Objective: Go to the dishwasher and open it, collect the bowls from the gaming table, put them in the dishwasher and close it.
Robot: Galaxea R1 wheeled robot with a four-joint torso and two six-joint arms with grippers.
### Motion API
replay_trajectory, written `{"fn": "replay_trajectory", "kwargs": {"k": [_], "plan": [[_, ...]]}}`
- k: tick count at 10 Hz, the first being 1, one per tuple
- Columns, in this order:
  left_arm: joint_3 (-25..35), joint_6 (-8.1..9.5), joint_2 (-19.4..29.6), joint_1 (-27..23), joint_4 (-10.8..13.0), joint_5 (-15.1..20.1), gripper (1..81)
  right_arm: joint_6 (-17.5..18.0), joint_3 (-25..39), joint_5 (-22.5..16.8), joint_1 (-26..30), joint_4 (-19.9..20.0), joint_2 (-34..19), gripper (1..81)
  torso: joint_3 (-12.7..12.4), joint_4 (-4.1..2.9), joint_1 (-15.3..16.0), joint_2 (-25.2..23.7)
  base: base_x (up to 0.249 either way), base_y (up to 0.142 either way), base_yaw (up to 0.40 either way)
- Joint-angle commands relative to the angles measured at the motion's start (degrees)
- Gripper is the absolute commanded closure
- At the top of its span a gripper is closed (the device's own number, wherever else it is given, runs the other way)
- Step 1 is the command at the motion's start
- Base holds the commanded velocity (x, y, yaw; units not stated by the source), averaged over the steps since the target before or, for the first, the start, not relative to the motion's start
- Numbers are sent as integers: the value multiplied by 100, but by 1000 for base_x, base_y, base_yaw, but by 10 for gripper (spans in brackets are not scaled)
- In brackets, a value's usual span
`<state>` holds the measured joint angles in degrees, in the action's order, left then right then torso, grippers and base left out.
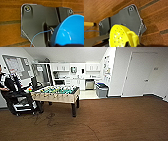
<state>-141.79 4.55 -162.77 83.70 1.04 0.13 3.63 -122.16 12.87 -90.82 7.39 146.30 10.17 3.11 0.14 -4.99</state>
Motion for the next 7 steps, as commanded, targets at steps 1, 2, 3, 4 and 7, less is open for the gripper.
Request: {"fn": "replay_trajectory", "kwargs": {"k": [1, 2, 3, 4, 7], "plan": [[37, -15, 69, -183, -16, 382, 811, -21, 36, -347, 103, -97, -186, 811, 0, 0, 0, 0, 135, 0, 0], [37, -15, 60, -183, 2, 382, 811, -21, 36, -347, 95, -97, -187, 811, 0, 0, -2, 0, 136, 0, 0], [37, -15, 60, -183, 11, 382, 811, -29, 36, -347, 103, -97, -195, 811, 0, 0, 0, 2, 135, 0, 0], [37, -15, 60, -183, 11, 391, 811, -29, 27, -347, 95, -97, -195, 811, 0, 0, -2, 0, 135, 0, 0], [37, -15, 51, -182, 11, 391, 811, -29, 18, -347, 121, -97, -195, 811, 0, 0, 0, 2, 137, 0, 0]]}}
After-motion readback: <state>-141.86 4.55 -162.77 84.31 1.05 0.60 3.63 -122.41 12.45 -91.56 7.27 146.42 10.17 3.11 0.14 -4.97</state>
